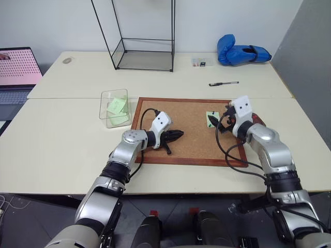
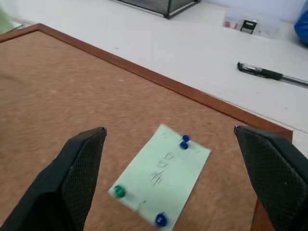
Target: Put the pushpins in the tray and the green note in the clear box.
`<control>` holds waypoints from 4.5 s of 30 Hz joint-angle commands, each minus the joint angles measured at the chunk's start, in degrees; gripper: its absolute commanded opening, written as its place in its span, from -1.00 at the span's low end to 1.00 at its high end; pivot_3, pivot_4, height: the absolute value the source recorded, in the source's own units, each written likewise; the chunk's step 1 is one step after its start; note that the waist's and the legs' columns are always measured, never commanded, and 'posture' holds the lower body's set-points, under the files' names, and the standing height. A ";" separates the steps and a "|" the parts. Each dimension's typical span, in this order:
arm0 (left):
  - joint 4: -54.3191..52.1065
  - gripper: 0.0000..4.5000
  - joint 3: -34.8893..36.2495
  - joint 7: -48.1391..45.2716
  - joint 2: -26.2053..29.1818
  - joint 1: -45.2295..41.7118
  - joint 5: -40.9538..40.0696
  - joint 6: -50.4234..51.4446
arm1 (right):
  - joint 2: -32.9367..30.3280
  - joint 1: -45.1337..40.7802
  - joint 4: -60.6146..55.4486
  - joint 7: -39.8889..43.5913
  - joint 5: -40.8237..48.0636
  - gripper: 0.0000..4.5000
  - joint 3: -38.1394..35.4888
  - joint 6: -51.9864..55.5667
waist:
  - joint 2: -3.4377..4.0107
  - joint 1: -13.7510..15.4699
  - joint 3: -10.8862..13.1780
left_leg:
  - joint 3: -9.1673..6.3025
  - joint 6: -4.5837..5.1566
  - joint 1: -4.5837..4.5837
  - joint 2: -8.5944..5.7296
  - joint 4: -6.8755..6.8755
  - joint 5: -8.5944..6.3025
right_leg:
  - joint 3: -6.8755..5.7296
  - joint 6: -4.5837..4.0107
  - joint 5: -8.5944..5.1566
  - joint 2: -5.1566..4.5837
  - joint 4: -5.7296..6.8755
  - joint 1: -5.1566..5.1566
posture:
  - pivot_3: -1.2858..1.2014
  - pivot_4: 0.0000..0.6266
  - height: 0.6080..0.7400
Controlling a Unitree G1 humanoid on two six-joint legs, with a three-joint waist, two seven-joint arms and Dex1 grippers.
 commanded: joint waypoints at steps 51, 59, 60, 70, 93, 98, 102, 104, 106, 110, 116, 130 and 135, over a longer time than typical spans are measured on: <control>-2.79 -1.00 -2.07 0.34 0.93 4.52 3.24 5.30 | 2.95 -13.44 22.61 3.53 -0.94 -0.98 -3.82 -9.63 | 0.03 -0.50 -0.02 | 0.01 0.00 0.02 -0.01 0.00 0.00 | 0.04 -0.01 0.01 0.00 0.06 0.00 | 0.03 -0.52 1.00; -2.01 -1.00 -2.38 0.22 0.79 4.04 3.93 5.34 | 2.35 -10.44 13.53 3.76 0.97 -0.98 -4.88 -4.79 | 0.17 -0.49 -0.11 | 0.01 0.00 0.09 0.00 0.00 0.00 | 0.03 0.00 0.01 0.00 0.08 0.04 | 0.03 -0.52 1.00; -1.92 -1.00 -2.39 0.22 0.77 4.00 3.96 5.31 | 1.92 -9.94 11.96 3.84 1.21 -0.98 -5.11 -4.11 | 0.17 -0.48 -0.11 | 0.01 0.00 0.09 -0.01 0.01 0.00 | 0.04 0.00 0.01 -0.01 0.08 0.04 | 0.03 -0.52 1.00; -1.51 -1.00 -2.71 0.36 0.72 3.84 4.28 4.50 | -8.46 -1.09 -1.53 5.31 0.07 -0.98 -7.10 1.17 | 0.18 -0.09 -0.12 | 0.00 0.00 0.07 -0.01 0.01 0.00 | 0.02 0.00 0.00 -0.01 0.04 0.05 | 0.03 -0.52 1.00; 0.63 -1.00 -2.45 0.07 0.40 2.56 4.66 3.41 | -17.01 5.03 5.34 5.23 -12.61 -0.23 -0.32 -5.20 | 0.29 0.00 -0.20 | 0.05 0.01 0.10 -0.02 0.08 0.01 | 0.05 0.07 0.04 -0.01 0.03 0.11 | 0.03 -0.52 1.00; 0.86 -1.00 -2.42 0.13 0.41 2.46 4.72 3.27 | -17.12 4.78 3.64 5.00 -11.46 0.31 -2.19 -4.81 | 0.29 0.00 -0.20 | 0.05 0.01 0.10 -0.02 0.08 0.01 | 0.05 0.07 0.04 -0.01 0.03 0.12 | 0.03 -0.52 1.00; 1.12 -1.00 -2.36 0.06 0.53 2.43 4.73 3.00 | -15.99 5.83 -1.97 7.73 -5.98 0.49 -5.20 -2.46 | 0.30 0.01 -0.20 | 0.05 0.01 0.10 -0.02 0.08 0.01 | 0.06 0.07 0.04 -0.01 0.03 0.12 | 0.03 -0.52 1.00; 1.25 -1.00 -2.34 -0.04 0.62 2.37 4.74 2.90 | -14.74 6.90 -5.00 9.26 -3.49 0.49 -5.55 -1.72 | 0.29 0.00 -0.20 | 0.04 0.01 0.10 -0.01 0.08 0.01 | 0.04 0.07 0.04 -0.01 0.03 0.12 | 0.03 -0.52 1.00; 1.47 -1.00 -2.34 -0.18 0.71 2.18 4.76 2.85 | -12.65 7.62 -7.32 9.75 -1.14 0.49 -5.72 0.30 | 0.28 -0.05 -0.21 | 0.03 0.01 0.11 0.00 0.08 0.01 | 0.03 0.07 0.04 0.00 0.03 0.13 | 0.03 -0.52 1.00; 1.83 -1.00 -2.42 -0.31 0.75 1.96 4.82 2.72 | -8.43 7.97 -8.07 8.53 0.43 0.49 -4.69 1.81 | 0.25 -0.03 -0.23 | 0.02 0.01 0.13 0.00 0.09 0.01 | 0.03 0.08 0.04 0.01 0.04 0.14 | 0.03 -0.52 1.00; 1.57 -1.00 -2.41 -0.28 0.88 2.19 4.79 2.71 | -3.85 6.81 -5.03 6.40 0.14 0.49 -3.87 1.72 | 0.26 -0.03 -0.24 | -0.01 0.01 0.12 0.00 0.09 0.01 | 0.01 0.08 0.04 0.01 0.04 0.14 | 0.03 -0.52 1.00; 0.84 -1.00 -2.45 -0.30 1.37 2.68 4.83 3.12 | -0.33 4.65 0.29 5.43 -0.12 0.02 -3.32 0.32 | 0.27 -0.09 -0.24 | 0.01 0.01 0.13 0.01 0.09 0.01 | 0.02 0.08 0.04 0.01 0.05 0.13 | 0.03 -0.52 1.00; 0.60 -1.00 -2.49 -0.30 1.38 2.81 4.82 3.25 | -0.31 4.72 0.29 5.67 -0.02 -0.41 -3.30 0.42 | 0.27 -0.10 -0.24 | 0.01 0.02 0.13 0.01 0.09 0.01 | 0.02 0.08 0.04 0.01 0.04 0.13 | 0.03 -0.52 1.00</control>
